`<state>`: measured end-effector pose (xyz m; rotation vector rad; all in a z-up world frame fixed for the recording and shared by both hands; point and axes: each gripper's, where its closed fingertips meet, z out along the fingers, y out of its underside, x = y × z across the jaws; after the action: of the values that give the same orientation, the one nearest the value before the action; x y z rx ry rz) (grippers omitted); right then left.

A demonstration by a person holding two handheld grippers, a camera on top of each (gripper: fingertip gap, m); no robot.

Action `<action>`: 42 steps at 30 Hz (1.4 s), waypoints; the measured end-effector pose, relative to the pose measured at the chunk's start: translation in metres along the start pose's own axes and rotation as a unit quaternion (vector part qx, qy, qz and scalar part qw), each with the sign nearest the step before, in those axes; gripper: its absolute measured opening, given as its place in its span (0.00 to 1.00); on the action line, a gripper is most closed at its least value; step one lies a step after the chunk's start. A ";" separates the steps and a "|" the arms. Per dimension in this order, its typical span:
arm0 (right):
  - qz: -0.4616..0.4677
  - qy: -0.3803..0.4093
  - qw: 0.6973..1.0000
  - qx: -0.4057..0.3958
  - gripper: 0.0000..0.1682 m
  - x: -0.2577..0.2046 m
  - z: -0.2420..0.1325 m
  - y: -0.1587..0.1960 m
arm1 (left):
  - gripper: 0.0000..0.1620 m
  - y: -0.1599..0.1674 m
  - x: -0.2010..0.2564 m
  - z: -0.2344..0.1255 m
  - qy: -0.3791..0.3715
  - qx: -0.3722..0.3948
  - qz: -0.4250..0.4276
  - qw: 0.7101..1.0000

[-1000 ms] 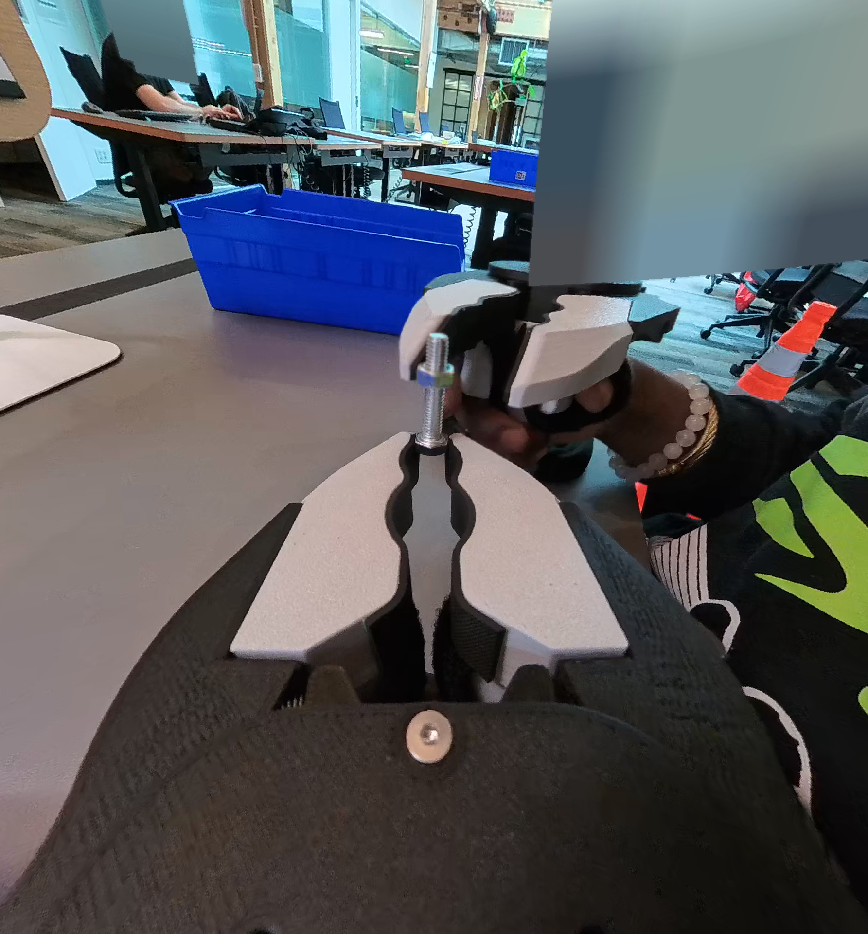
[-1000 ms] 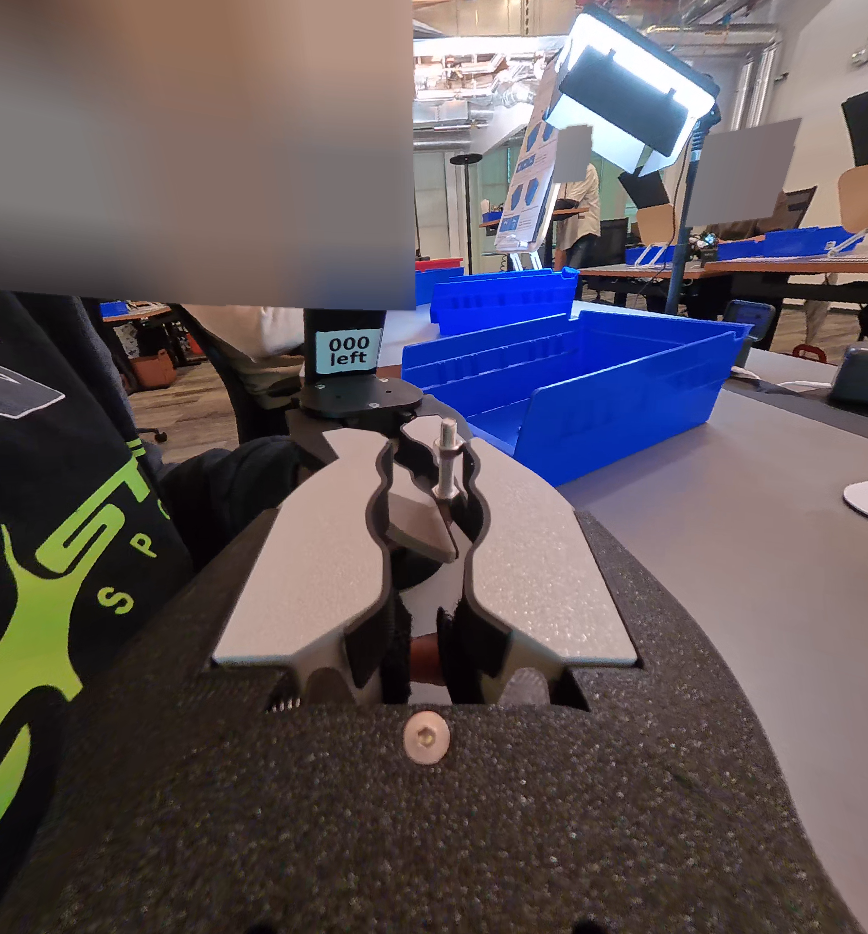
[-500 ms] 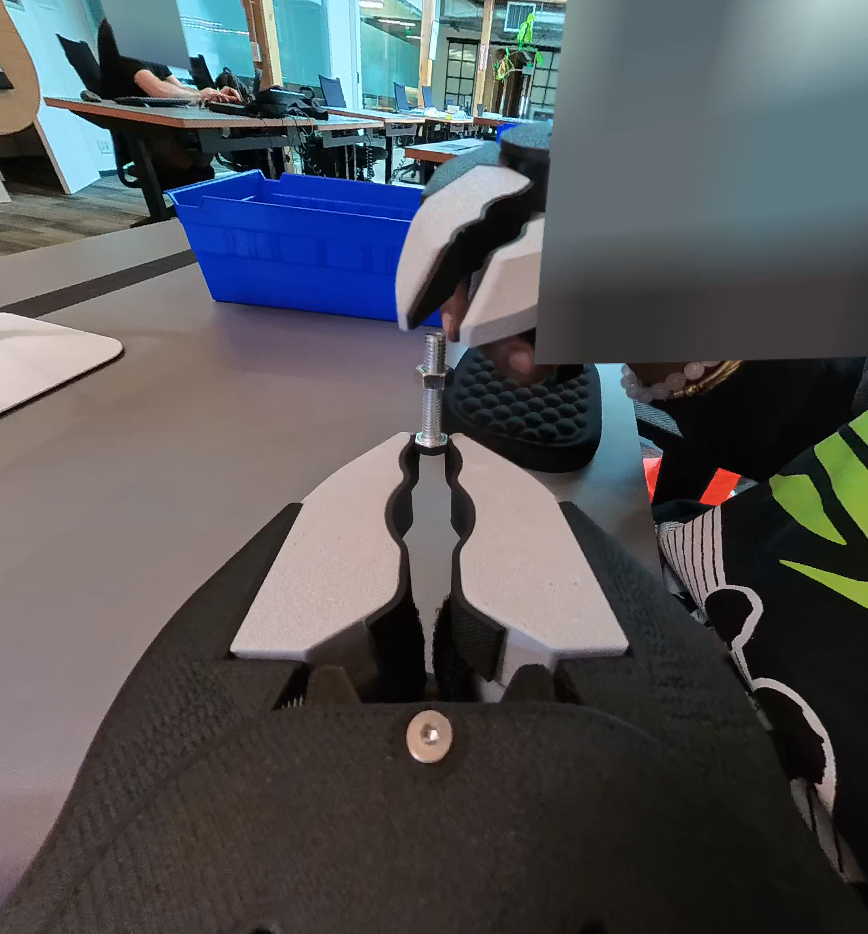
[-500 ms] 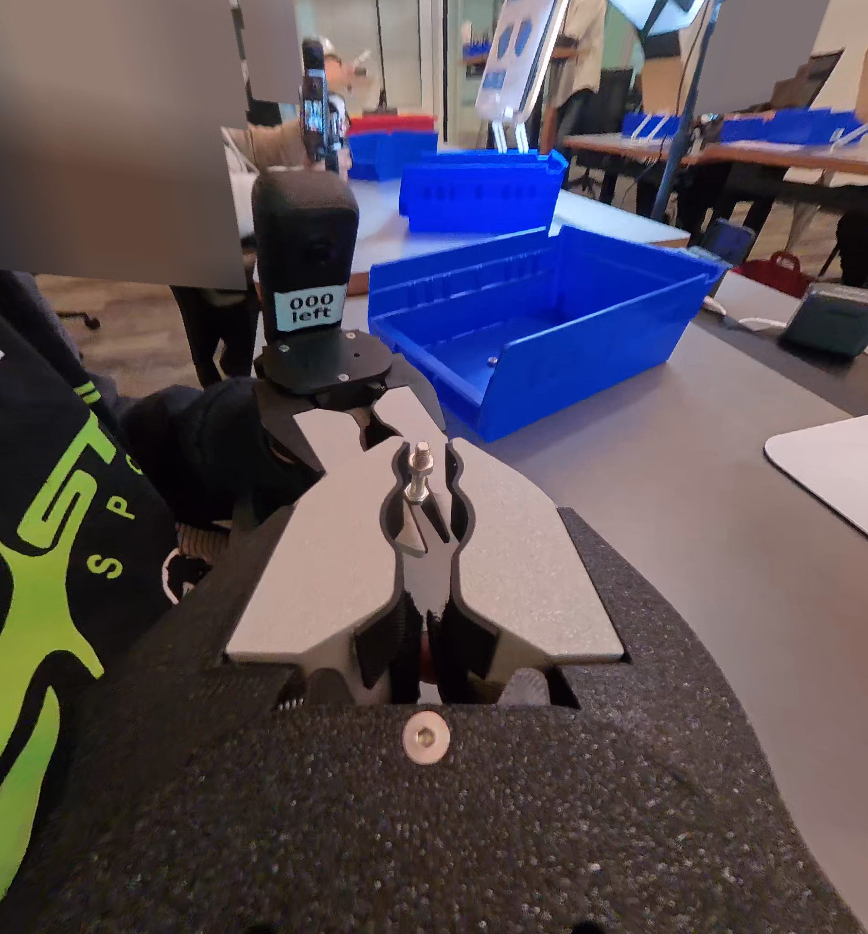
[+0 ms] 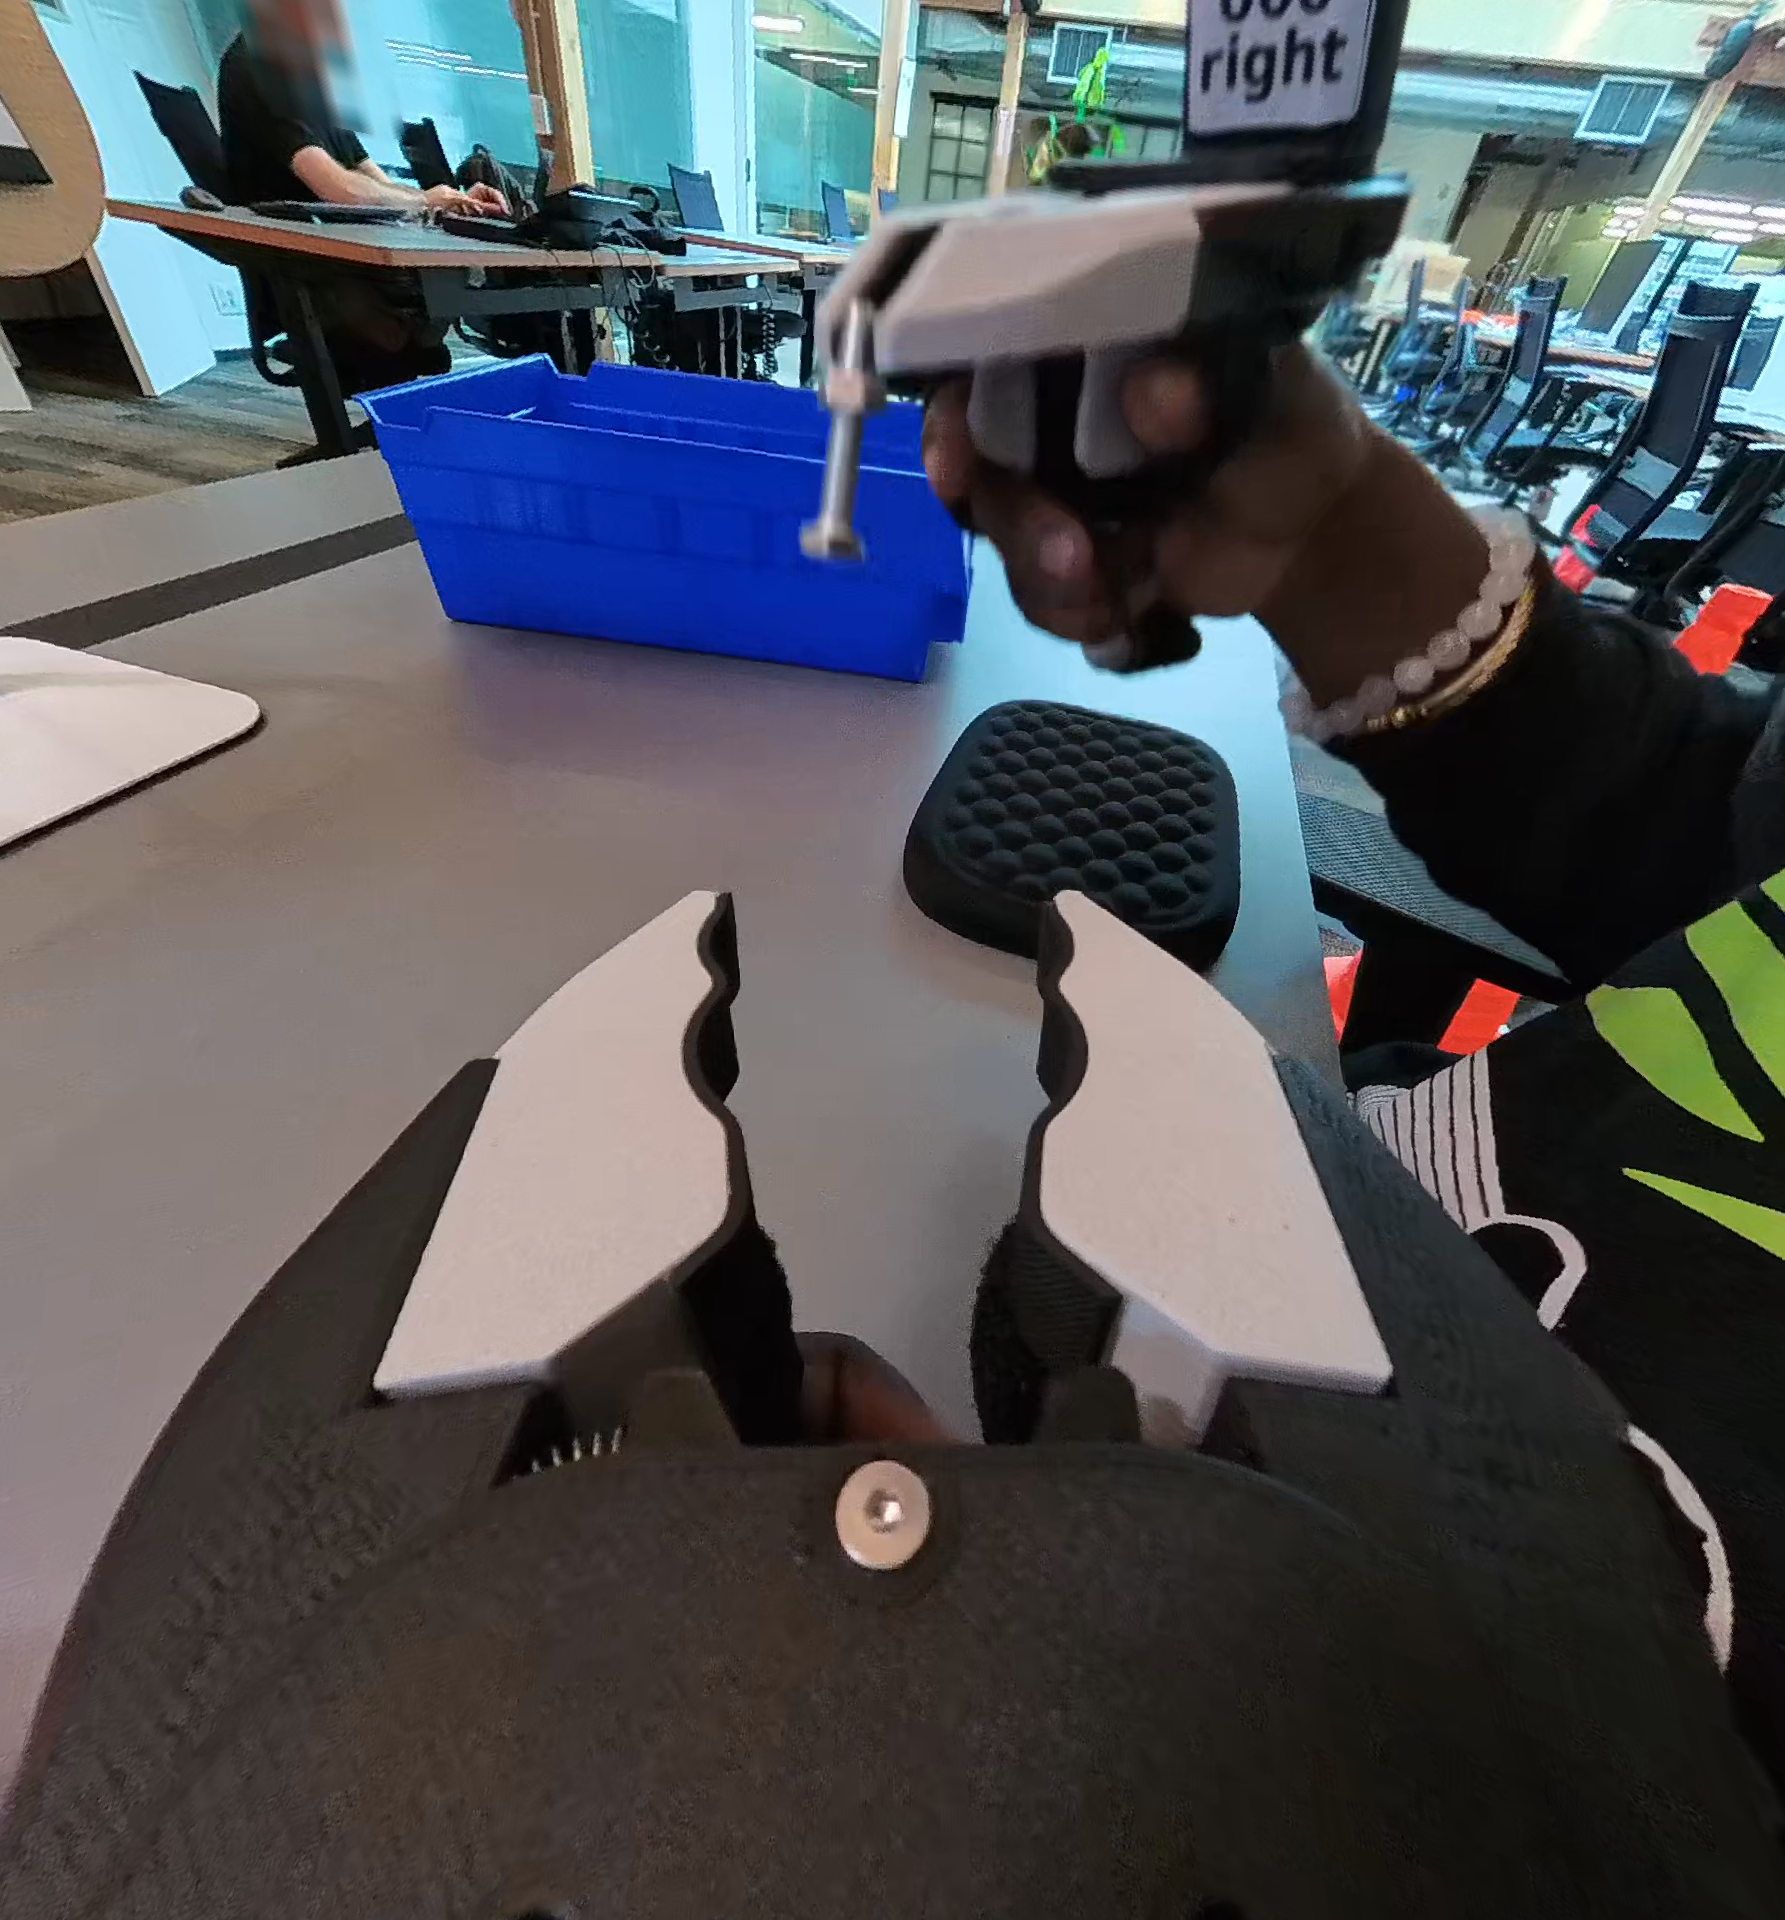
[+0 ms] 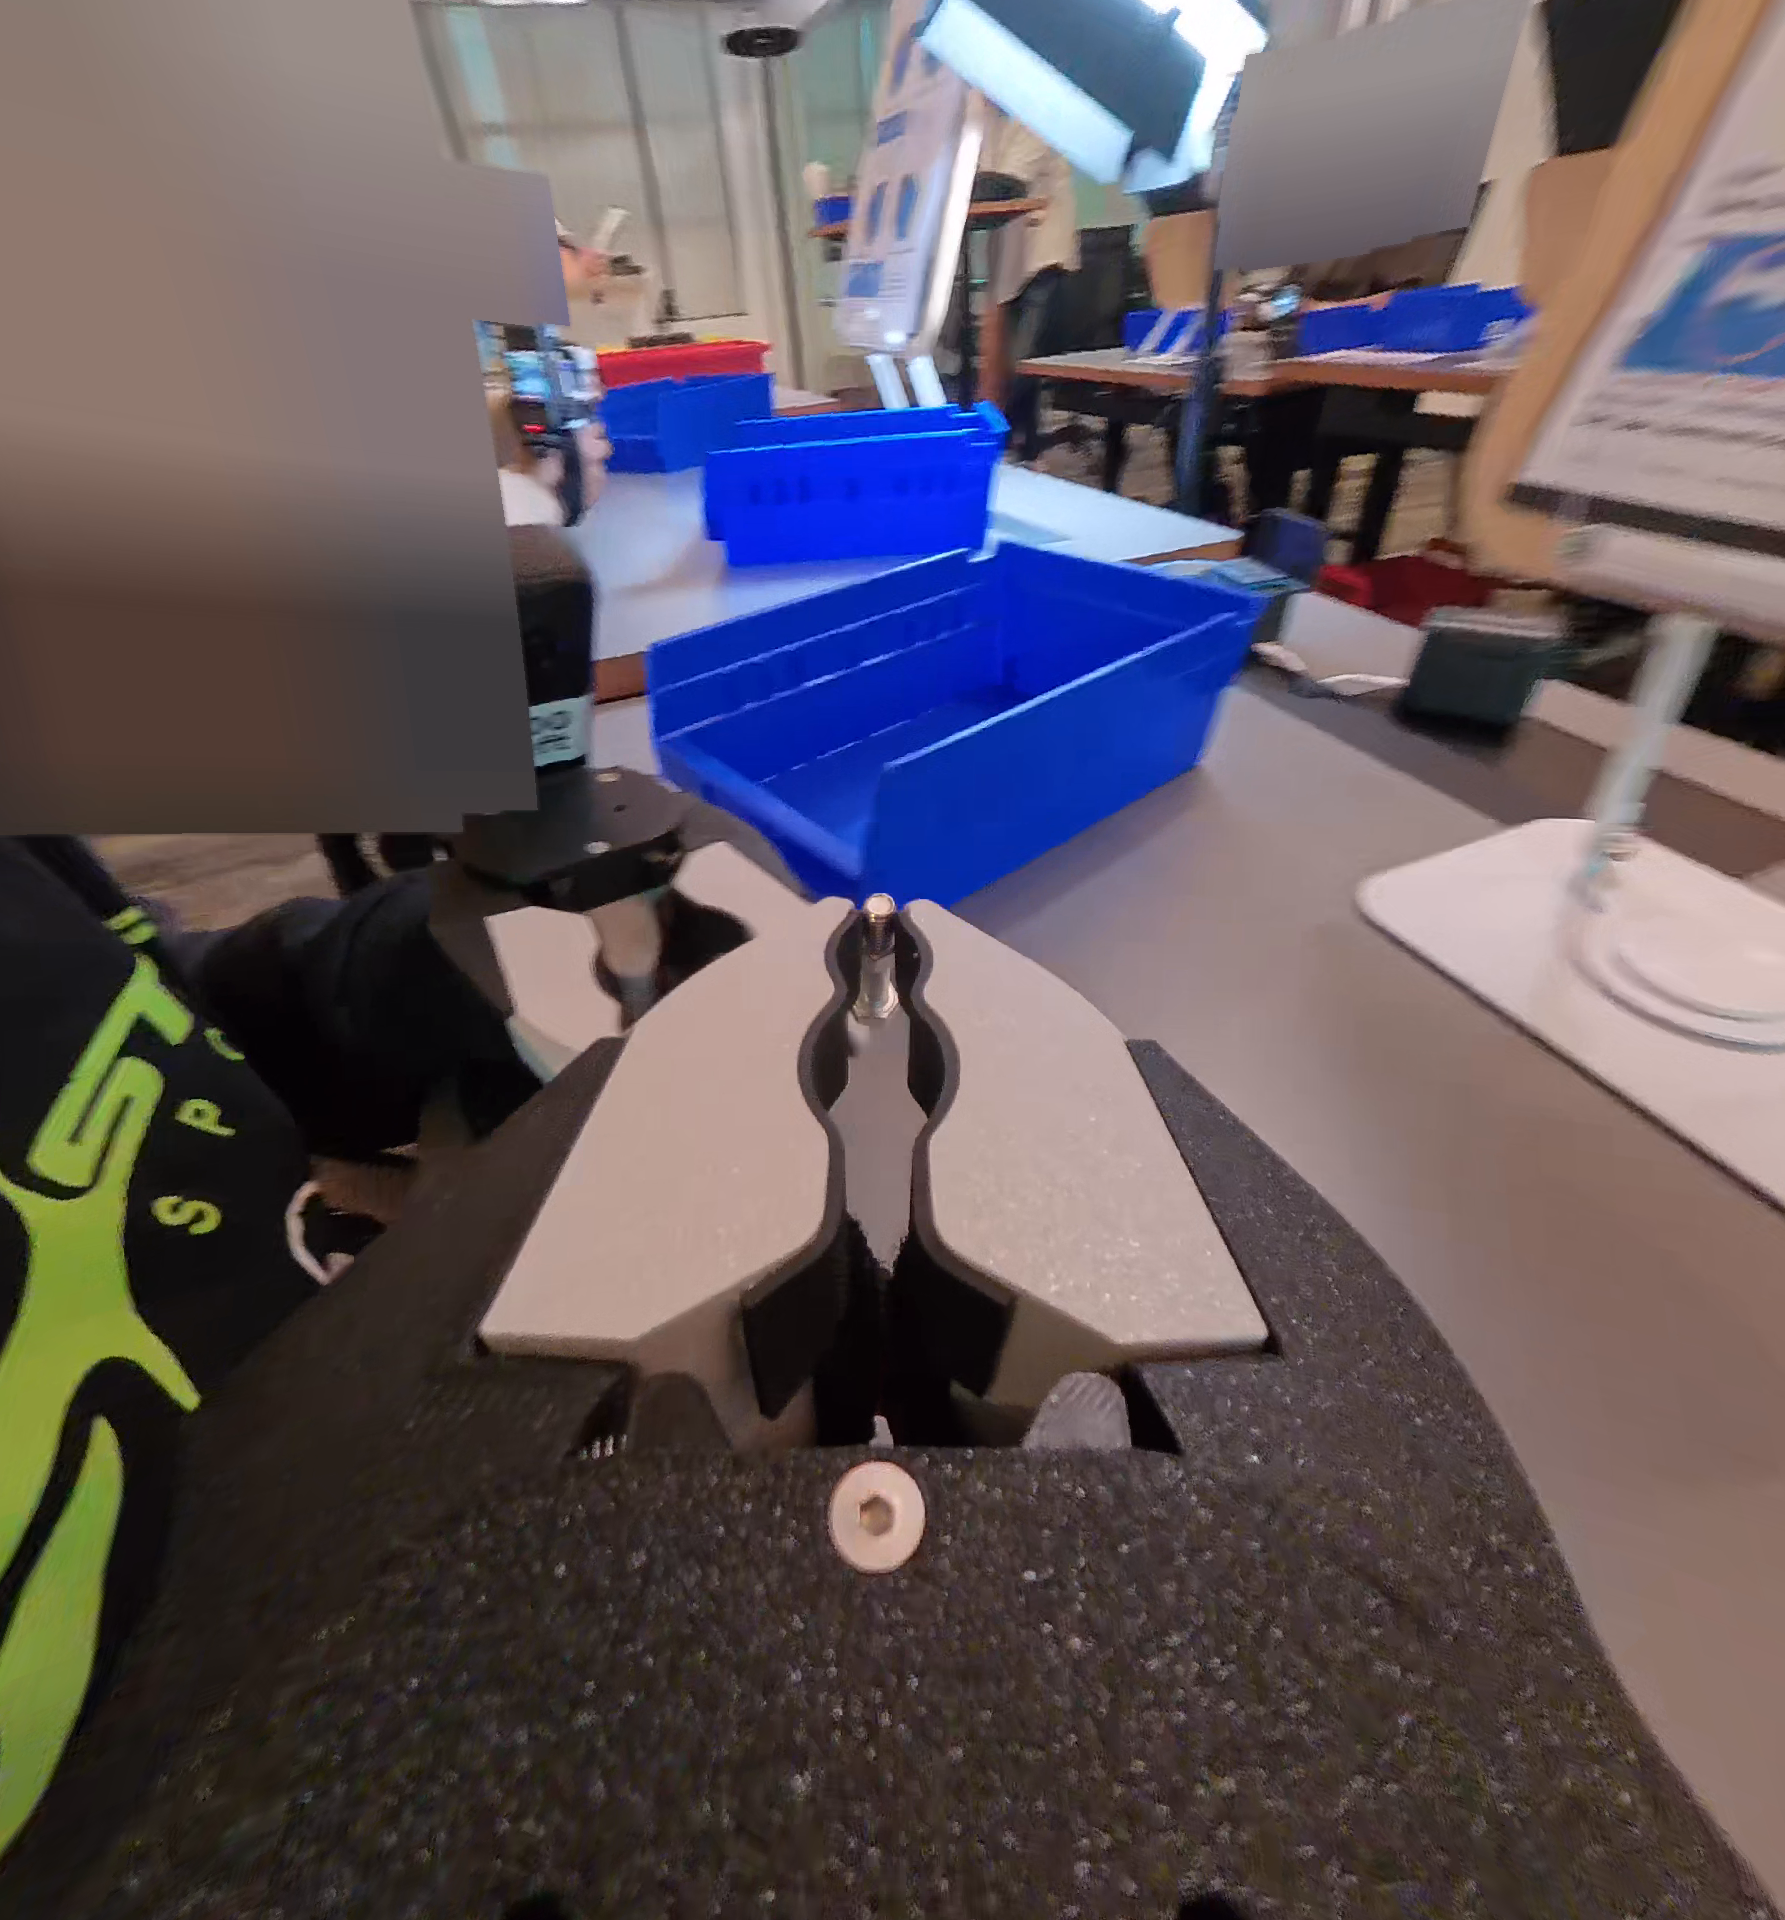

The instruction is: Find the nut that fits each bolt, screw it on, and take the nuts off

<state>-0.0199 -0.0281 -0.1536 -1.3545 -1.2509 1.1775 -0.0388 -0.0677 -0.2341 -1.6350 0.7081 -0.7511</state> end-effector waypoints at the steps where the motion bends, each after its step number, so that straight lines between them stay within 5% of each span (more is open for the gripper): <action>1: -0.008 0.026 1.000 -0.002 0.03 0.013 -0.012 -0.006 | 0.34 0.000 0.000 0.000 0.000 0.002 -0.001 1.000; 9: -0.033 0.319 0.943 -0.090 0.03 0.168 -0.148 -0.020 | 0.34 -0.004 -0.001 -0.003 -0.001 0.016 -0.003 1.000; 19: 0.117 0.440 0.870 -0.192 0.04 0.303 -0.214 0.083 | 0.34 -0.003 -0.003 -0.002 -0.002 0.016 -0.015 1.000; 26: 0.165 0.466 0.821 -0.286 0.04 0.330 -0.223 0.135 | 0.34 -0.003 -0.007 -0.002 -0.005 0.015 -0.031 0.999; 42: 0.168 0.478 0.812 -0.292 0.08 0.335 -0.228 0.149 | 0.34 -0.003 -0.007 -0.002 -0.005 0.016 -0.031 0.999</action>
<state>0.2333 0.2923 -0.2933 -2.2885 -0.6152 0.1387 -0.0446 -0.0633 -0.2314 -1.6367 0.6372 -0.7946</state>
